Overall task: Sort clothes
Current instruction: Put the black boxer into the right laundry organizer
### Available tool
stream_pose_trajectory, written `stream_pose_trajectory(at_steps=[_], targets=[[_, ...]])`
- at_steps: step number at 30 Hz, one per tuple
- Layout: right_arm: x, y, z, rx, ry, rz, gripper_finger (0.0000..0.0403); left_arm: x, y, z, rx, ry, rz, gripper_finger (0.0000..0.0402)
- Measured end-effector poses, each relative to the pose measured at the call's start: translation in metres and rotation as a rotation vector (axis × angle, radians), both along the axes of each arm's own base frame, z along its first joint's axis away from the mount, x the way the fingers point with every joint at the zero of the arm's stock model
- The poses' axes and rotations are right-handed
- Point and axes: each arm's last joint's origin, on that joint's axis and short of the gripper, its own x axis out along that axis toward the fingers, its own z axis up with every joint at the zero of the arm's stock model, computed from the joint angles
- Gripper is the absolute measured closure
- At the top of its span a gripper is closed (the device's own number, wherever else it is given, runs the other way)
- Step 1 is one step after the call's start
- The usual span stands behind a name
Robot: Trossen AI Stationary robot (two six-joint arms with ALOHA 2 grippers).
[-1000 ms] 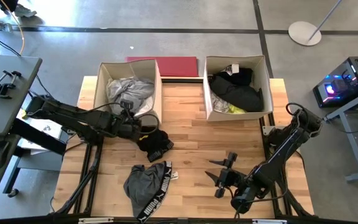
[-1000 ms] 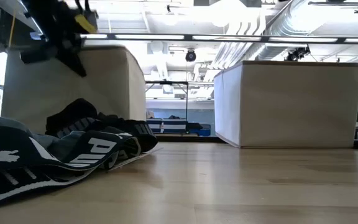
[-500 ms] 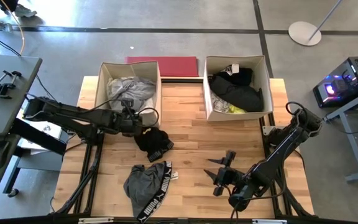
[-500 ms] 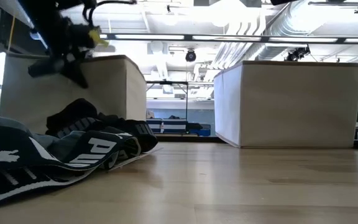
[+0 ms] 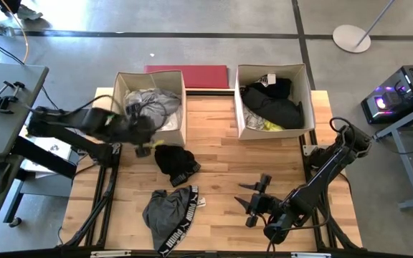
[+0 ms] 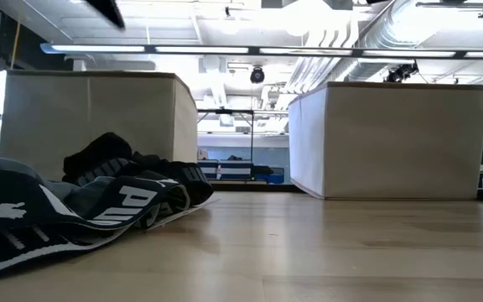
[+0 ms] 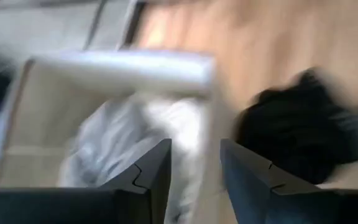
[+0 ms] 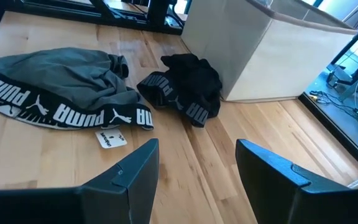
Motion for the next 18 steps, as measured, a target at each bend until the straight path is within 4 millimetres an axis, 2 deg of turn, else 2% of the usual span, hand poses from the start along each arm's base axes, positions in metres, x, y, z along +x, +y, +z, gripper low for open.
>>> stream_pose_trajectory(at_steps=[4, 8, 12, 18], targets=[[0.001, 0.001, 0.004, 0.005, -0.008, 0.000, 0.0202, 0.000, -0.039, 0.014, -0.048, -0.132, -0.205, 0.0295], [0.003, 0.003, 0.010, 0.002, -0.015, 0.007, 0.0202, 0.010, -0.087, 0.012, -0.067, -0.244, -0.395, 0.0320], [-0.001, 0.011, 0.018, 0.020, 0.013, 0.065, 0.0202, 0.016, -0.127, -0.014, 0.003, -0.210, -0.437, 0.0342], [-0.026, 0.034, 0.047, 0.025, 0.023, 0.137, 0.0202, 0.025, -0.167, -0.070, -0.055, -0.115, -0.292, 0.0363]])
